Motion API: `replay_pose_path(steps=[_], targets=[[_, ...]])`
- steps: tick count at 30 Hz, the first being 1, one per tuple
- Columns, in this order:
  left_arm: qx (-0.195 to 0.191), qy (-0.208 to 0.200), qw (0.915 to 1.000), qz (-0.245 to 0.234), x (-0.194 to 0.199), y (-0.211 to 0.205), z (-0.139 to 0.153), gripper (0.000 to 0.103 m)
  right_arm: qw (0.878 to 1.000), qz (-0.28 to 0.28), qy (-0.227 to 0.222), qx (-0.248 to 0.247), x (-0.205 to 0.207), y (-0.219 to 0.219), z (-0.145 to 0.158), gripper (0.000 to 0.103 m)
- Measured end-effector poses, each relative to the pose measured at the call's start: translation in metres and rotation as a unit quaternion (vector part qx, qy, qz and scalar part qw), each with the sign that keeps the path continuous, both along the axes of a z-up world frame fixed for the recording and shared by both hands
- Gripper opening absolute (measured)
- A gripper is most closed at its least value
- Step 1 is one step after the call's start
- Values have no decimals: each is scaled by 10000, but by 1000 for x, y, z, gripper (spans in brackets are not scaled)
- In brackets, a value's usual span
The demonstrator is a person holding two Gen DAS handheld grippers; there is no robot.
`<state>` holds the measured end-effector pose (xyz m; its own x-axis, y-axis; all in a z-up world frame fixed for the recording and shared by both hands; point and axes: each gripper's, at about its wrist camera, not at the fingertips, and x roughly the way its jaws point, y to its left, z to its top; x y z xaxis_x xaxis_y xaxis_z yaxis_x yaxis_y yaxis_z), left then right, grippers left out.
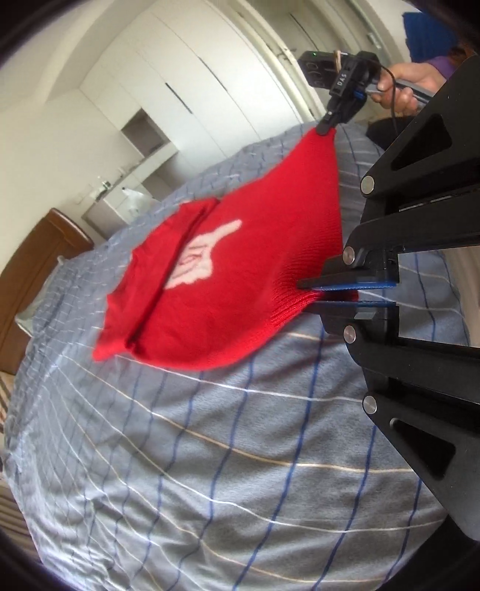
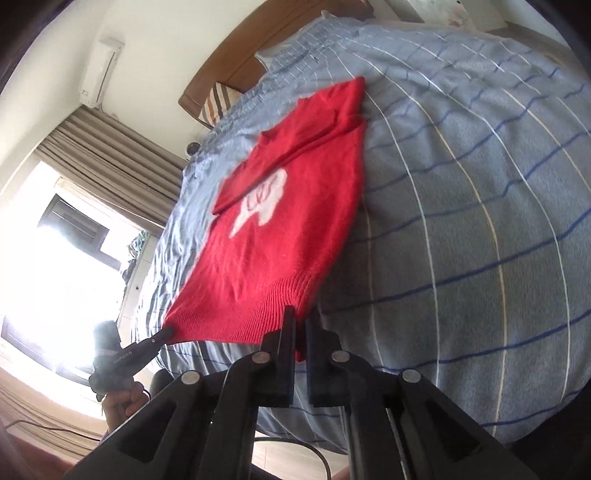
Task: Fold small clothes
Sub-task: 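Grasp the sweater hem with both grippers and lift it, then fold the hem over toward the collar with both grippers and release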
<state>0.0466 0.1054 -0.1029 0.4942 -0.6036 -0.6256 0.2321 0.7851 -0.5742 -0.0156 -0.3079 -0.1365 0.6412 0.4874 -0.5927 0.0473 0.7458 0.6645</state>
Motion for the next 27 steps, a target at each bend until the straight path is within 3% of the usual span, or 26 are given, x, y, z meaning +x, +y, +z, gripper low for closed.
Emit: replay_pose_path(steps=[2, 6, 11, 17, 23, 25, 26, 27], targets=[[-185, -234, 9994, 153, 20, 1, 19, 2, 9996, -58, -283, 69, 16, -5, 17, 4], [-184, -619, 9968, 475, 92, -11, 45, 2, 9974, -200, -694, -71, 77, -16, 43, 4], [2, -593, 9949, 812, 194, -34, 50, 2, 9946, -284, -973, -224, 173, -31, 58, 4], [424, -277, 9938, 993, 287, -57, 30, 2, 9960, -315, -637, -532, 282, -44, 47, 4], [535, 175, 9924, 1091, 341, -68, -2, 3, 9972, -421, -182, -584, 352, -57, 14, 4], [617, 332, 9914, 1107, 354, -72, -10, 7, 9974, -527, -105, -481, 365, -61, 1, 5], [690, 384, 9896, 1201, 359, -72, -13, 17, 9976, -589, -89, -364, 371, -64, -4, 6], [732, 410, 9878, 1313, 363, -70, -13, 46, 9972, -688, -108, -263, 374, -67, -8, 10]])
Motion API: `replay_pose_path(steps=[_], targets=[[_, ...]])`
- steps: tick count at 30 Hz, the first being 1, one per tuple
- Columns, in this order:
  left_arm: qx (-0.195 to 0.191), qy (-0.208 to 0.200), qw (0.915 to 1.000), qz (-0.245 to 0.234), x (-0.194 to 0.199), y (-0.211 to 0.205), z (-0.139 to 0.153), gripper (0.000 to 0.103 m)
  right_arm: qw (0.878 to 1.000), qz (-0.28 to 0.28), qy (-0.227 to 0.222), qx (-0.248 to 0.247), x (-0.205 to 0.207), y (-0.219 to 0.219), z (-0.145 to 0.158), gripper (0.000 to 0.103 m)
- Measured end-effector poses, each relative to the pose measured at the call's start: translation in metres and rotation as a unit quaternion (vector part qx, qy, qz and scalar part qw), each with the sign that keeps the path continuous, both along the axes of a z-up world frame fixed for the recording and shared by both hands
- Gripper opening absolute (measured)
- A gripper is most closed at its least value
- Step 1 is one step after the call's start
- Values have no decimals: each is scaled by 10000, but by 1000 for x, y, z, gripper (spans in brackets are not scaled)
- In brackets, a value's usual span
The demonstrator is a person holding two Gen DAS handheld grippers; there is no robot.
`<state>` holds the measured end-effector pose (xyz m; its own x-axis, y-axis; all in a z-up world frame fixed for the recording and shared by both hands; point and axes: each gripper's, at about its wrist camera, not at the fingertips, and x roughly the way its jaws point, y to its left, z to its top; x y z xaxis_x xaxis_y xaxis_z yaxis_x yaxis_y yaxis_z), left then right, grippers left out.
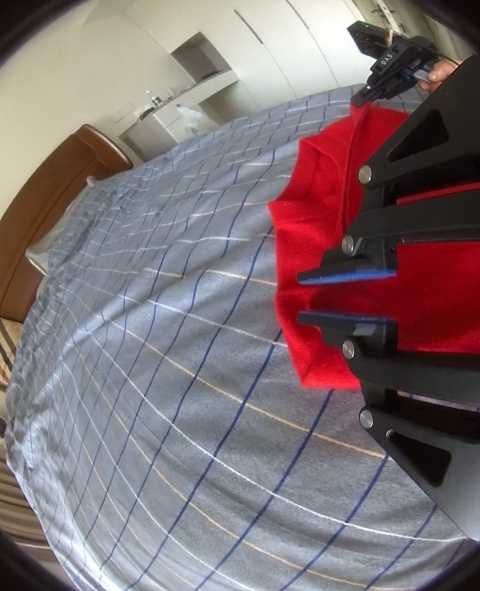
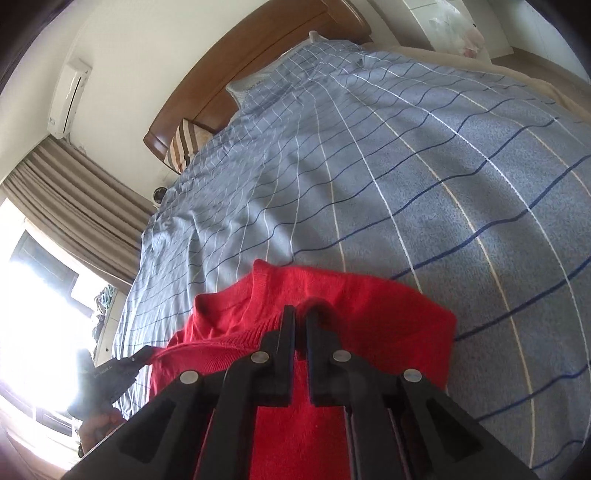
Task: Fold small clothes
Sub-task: 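Fold the hem over toward the collar with both grippers and release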
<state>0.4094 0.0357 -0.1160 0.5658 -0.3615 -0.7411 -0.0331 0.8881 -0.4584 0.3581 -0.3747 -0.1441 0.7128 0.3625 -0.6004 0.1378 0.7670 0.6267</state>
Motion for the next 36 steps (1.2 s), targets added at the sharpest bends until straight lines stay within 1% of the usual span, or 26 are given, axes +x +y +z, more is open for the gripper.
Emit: replay_pose_path(steps=[1, 2, 3, 4, 6, 7, 9, 11, 12, 13, 15, 17, 19, 22, 25, 28, 31, 34, 36], targets=[[31, 2, 9999, 116, 3, 4, 1, 65, 9999, -132, -44, 45, 1, -3, -2, 14], [77, -65, 9996, 267, 4, 8, 3, 86, 9996, -245, -89, 59, 1, -5, -3, 16], [127, -209, 9989, 410, 2, 14, 8, 89, 9994, -314, -126, 76, 1, -7, -3, 18], [158, -293, 9984, 455, 1, 18, 11, 89, 9992, -364, -151, 82, -1, -9, -3, 18], [206, -279, 9987, 367, -2, 24, 15, 89, 9991, -390, -168, 39, -5, -11, -1, 18], [299, -309, 9986, 308, -8, 25, 17, 89, 9992, -370, -174, -37, -9, -12, 1, 18], [622, -435, 9970, 131, -24, 25, 23, 89, 9989, -327, -204, -276, -20, -13, 6, 20], [986, -583, 9934, -93, -49, 21, 29, 90, 9980, -288, -272, -500, -37, -14, 12, 32], [1177, -642, 9907, -214, -64, 19, 32, 90, 9972, -276, -296, -628, -49, -13, 15, 45], [1358, -690, 9878, -334, -80, 17, 34, 91, 9963, -265, -322, -752, -61, -12, 17, 57], [1651, -802, 9818, -497, -117, 13, 36, 95, 9942, -205, -404, -971, -89, -9, 21, 61], [1871, -895, 9763, -622, -153, 12, 35, 97, 9911, -45, -427, -1257, -119, -2, 23, 63], [2066, -918, 9720, -633, -183, 12, 32, 97, 9864, 112, -406, -1587, -148, 7, 21, 63], [2170, -877, 9706, -567, -210, 13, 26, 97, 9797, 323, -357, -1945, -186, 20, 17, 63], [2269, -856, 9692, -423, -223, 15, 24, 97, 9764, 453, -294, -2089, -212, 31, 13, 63], [2348, -893, 9674, -309, -229, 18, 27, 97, 9749, 532, -263, -2146, -227, 41, 12, 63], [2505, -1007, 9625, -272, -237, 20, 33, 97, 9717, 600, -304, -2265, -237, 52, 14, 63], [2631, -1108, 9580, -275, -245, 22, 36, 97, 9645, 743, -390, -2504, -243, 67, 18, 63], [2739, -1140, 9546, -277, -249, 26, 33, 97, 9569, 878, -457, -2732, -245, 78, 21, 63]])
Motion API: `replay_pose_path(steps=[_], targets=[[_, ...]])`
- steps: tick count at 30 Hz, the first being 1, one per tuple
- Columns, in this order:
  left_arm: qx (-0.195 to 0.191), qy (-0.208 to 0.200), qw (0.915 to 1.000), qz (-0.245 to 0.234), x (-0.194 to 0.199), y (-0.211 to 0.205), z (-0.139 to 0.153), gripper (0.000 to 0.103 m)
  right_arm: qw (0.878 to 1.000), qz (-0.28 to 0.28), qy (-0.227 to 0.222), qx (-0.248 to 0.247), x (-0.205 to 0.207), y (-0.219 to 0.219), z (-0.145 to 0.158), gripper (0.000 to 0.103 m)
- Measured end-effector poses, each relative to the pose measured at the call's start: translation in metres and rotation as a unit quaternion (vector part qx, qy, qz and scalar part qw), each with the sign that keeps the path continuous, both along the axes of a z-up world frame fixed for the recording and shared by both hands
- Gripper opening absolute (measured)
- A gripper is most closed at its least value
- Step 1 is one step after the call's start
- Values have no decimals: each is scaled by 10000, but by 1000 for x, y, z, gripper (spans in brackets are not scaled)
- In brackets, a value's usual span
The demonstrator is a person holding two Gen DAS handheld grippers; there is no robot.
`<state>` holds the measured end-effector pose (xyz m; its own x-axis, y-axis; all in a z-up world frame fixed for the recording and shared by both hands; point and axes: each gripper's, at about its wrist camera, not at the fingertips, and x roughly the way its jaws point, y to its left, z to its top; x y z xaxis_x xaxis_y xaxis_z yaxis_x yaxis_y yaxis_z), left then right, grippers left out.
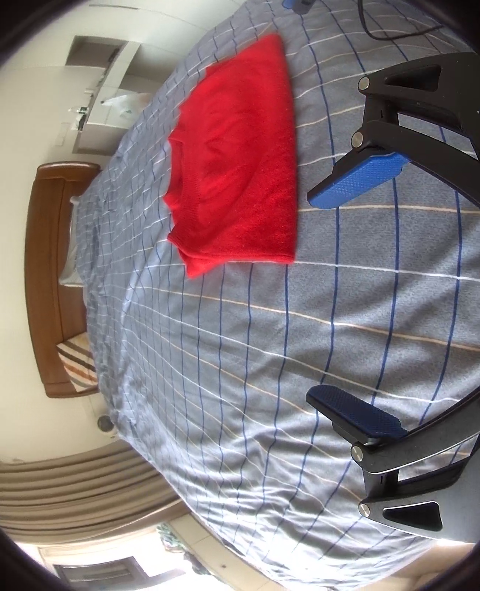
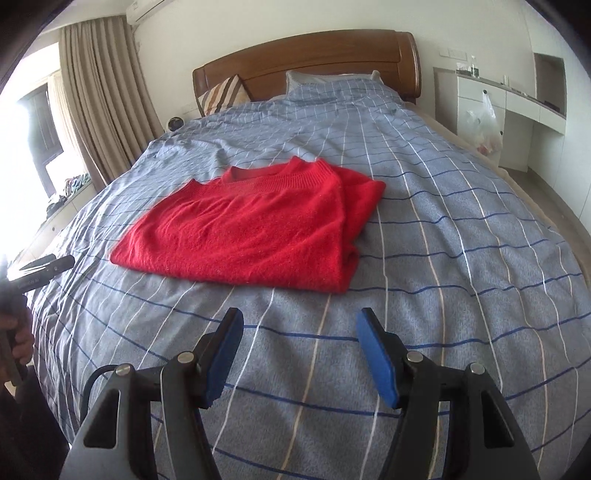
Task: Fold small clothes
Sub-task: 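Grasp the folded sweater edge with the right gripper and fold it over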
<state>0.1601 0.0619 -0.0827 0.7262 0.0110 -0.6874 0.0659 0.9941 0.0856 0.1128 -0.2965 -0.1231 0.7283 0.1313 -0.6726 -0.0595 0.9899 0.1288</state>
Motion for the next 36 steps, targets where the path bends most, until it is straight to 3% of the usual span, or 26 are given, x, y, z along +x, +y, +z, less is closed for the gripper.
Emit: replay_pose_path(steps=[4, 7, 10, 14, 19, 20, 21, 22, 24, 26, 30, 36], targets=[[177, 103, 9998, 18, -8, 10, -21, 98, 9993, 207, -3, -316, 2, 14, 0, 64], [177, 346, 9992, 90, -11, 23, -47, 98, 9999, 140, 65, -67, 13, 6, -1, 65], [-130, 488, 9986, 128, -18, 35, -64, 98, 9984, -106, 268, 491, 41, -18, -3, 77], [-425, 365, 9983, 166, -32, 44, -72, 98, 9875, -518, 580, 1372, 92, -54, -17, 77], [-437, 172, 9989, 48, -47, 47, -80, 99, 9669, -861, 859, 2245, 145, -72, -41, 76], [-435, 154, 9989, 18, -48, 47, -82, 100, 9640, -880, 998, 2304, 154, -70, -47, 74], [-452, 134, 9989, -13, -48, 48, -84, 100, 9616, -884, 1179, 2314, 161, -67, -53, 63], [-489, 114, 9987, -35, -48, 50, -84, 101, 9611, -912, 1287, 2266, 167, -63, -56, 40], [-594, 83, 9982, -44, -47, 54, -84, 101, 9645, -898, 1357, 2080, 172, -53, -51, 12], [-684, 57, 9976, -12, -48, 58, -84, 101, 9721, -941, 1255, 1742, 173, -41, -33, 11], [-845, 43, 9964, 80, -45, 67, -82, 101, 9795, -618, 922, 1681, 180, -2, 18, 11], [-1069, 28, 9939, 255, -44, 82, -80, 101, 9885, 450, 881, 1144, 218, 120, 61, 10]])
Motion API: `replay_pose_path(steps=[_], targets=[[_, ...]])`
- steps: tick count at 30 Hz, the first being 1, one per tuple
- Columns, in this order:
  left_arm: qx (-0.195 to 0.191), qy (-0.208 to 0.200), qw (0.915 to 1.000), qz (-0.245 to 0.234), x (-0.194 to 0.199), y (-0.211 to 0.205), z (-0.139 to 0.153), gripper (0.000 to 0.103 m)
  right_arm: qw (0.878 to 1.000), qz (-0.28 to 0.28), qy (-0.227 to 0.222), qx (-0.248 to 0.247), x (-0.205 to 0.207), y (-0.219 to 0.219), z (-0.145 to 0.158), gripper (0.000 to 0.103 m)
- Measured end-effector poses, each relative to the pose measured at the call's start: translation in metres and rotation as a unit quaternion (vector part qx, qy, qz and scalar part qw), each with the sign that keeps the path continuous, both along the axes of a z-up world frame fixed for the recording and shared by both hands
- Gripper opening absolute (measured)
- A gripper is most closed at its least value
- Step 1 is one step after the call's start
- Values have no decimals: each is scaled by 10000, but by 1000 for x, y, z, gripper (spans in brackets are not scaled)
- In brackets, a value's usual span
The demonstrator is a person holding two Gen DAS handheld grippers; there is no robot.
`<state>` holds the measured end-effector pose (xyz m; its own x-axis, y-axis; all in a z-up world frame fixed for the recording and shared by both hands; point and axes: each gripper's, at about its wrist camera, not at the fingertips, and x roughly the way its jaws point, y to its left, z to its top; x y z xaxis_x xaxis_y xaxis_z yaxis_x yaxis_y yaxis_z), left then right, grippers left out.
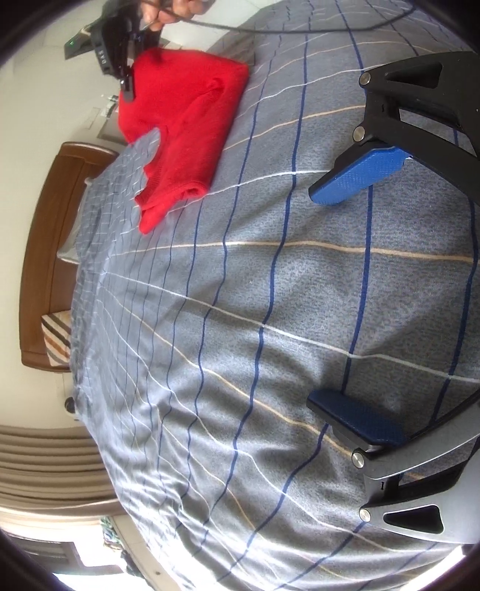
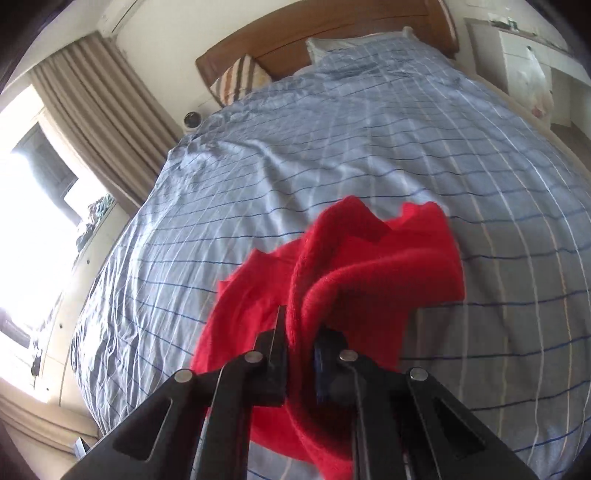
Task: Fold small clothes
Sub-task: 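Grasp the folded sweater edge with the right gripper and fold it over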
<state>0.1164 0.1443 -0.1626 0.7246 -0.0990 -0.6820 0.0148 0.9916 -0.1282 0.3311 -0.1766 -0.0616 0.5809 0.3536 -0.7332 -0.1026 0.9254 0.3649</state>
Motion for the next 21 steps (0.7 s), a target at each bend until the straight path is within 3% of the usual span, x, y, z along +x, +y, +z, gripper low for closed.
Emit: replay_pose_path(steps=[5, 6, 8, 10, 12, 14, 17, 21], targets=[[10, -11, 10000, 33, 0, 6, 0, 101, 9960, 710, 225, -501, 23, 99, -27, 13], [0, -11, 10000, 38, 0, 7, 0, 101, 9955, 830, 369, -281, 25, 111, -37, 20], [-51, -5, 10000, 66, 0, 10, -1, 101, 9901, 1038, 702, 628, 27, 120, -55, 31], [-124, -2, 9999, 97, 1, 13, -1, 101, 9758, 1263, 829, 1583, 21, 121, -60, 43], [-170, 2, 9998, 116, 2, 14, 0, 101, 9704, 1448, 719, 1794, 9, 120, -51, 44], [-175, 11, 9998, 134, 2, 14, 0, 101, 9765, 1499, 411, 1494, -4, 111, -34, 44], [-182, 18, 9997, 163, 4, 15, 0, 101, 9929, 1137, -180, 307, -20, 83, -13, 44], [-234, 16, 9995, 190, 5, 16, -1, 101, 9944, 779, -129, -704, -25, 61, -27, 44]])
